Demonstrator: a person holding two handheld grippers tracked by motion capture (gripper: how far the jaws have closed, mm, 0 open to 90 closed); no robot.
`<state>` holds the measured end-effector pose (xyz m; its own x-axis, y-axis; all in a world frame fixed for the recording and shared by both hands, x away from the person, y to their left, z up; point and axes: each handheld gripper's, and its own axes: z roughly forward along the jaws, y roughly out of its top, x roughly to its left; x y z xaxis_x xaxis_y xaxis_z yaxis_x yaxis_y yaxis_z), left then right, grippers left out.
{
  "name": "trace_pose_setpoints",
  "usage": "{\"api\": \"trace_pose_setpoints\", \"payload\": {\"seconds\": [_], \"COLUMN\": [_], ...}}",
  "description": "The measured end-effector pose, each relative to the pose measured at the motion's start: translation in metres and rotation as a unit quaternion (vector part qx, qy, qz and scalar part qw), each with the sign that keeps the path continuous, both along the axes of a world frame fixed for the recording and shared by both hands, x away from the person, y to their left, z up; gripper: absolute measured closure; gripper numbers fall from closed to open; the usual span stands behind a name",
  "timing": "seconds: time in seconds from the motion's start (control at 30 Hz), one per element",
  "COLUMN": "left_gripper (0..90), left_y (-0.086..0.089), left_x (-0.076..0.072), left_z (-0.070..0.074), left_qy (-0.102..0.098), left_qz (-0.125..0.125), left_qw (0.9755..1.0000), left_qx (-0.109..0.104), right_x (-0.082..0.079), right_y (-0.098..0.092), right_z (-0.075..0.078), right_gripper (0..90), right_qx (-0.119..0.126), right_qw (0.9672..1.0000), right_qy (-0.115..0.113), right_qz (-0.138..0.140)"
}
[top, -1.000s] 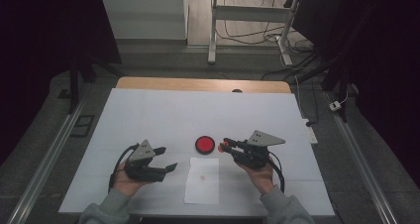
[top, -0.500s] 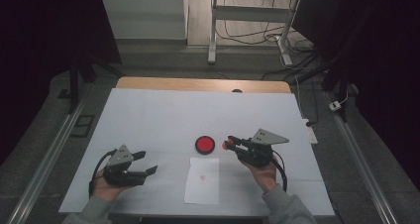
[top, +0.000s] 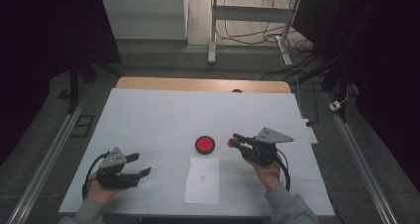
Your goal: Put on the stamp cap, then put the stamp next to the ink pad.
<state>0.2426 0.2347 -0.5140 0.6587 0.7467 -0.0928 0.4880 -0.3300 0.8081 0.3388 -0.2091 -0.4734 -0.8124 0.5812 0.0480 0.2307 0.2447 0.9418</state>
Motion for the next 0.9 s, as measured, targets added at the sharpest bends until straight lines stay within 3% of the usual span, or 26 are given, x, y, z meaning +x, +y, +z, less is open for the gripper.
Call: {"api": "trace_pose_setpoints", "payload": {"seconds": [0.9], "left_gripper": [29.6], "left_y": [-0.0038], "left_x": [0.0023], "left_z": [-0.0026], "left_qy": [0.003], "left_qz": [-0.005], "left_qw": [1.0000], "left_qx": [0.005], "right_x": [0.0064], "right_y": [-0.0050], "right_z": [-0.0023], "right_gripper": [72.0], "right_qx": [-0.014], "right_qw": [0.9997], "right_qy": [-0.004], "right_qz": [-0.018]}}
